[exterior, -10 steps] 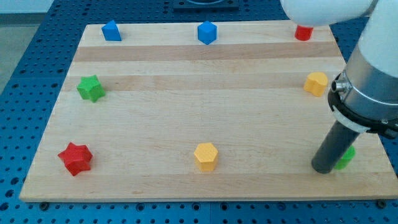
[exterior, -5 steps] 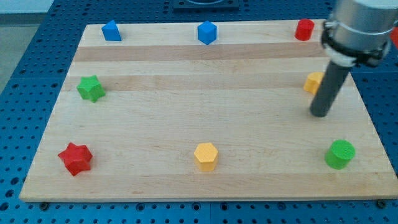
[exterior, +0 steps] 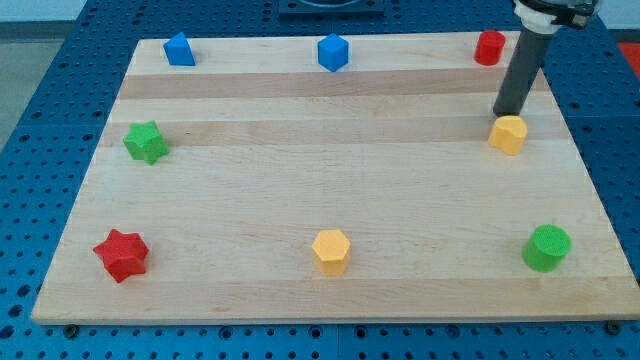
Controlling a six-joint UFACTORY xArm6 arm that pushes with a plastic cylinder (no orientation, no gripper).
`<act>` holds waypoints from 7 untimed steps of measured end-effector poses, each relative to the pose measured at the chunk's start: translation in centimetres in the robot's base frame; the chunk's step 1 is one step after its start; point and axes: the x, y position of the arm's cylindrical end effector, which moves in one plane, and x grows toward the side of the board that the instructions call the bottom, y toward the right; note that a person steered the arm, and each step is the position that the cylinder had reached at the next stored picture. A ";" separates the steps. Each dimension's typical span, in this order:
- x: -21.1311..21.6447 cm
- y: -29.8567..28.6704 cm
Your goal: Push the yellow heart to the left side of the green circle
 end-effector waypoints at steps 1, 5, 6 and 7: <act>0.3 0.4; 2.5 1.9; 2.8 0.6; 2.8 -2.9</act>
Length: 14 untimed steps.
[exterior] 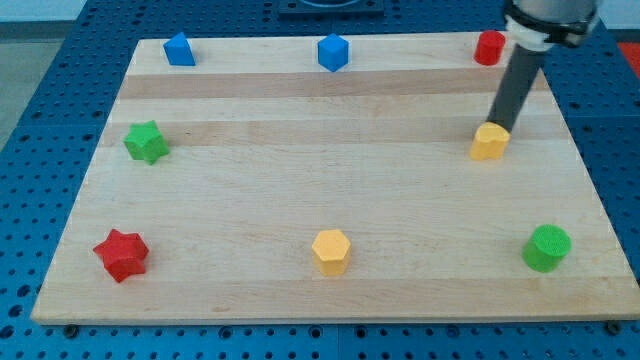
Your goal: Push the yellow heart to the left side of the green circle
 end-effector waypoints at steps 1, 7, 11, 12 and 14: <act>0.4 -0.4; 3.0 -3.9; 5.3 -1.4; 5.3 -0.2; 6.3 -2.1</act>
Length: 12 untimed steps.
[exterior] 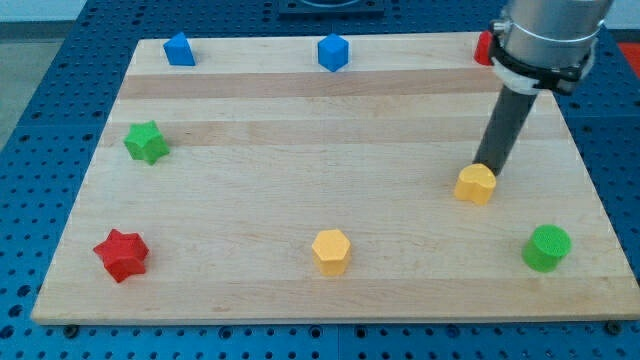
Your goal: Push the yellow heart to the left side of the green circle
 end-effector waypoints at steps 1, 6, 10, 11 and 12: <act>0.0 -1.0; 1.9 -2.2; 4.5 -3.5; 5.8 -3.5; 5.9 -3.5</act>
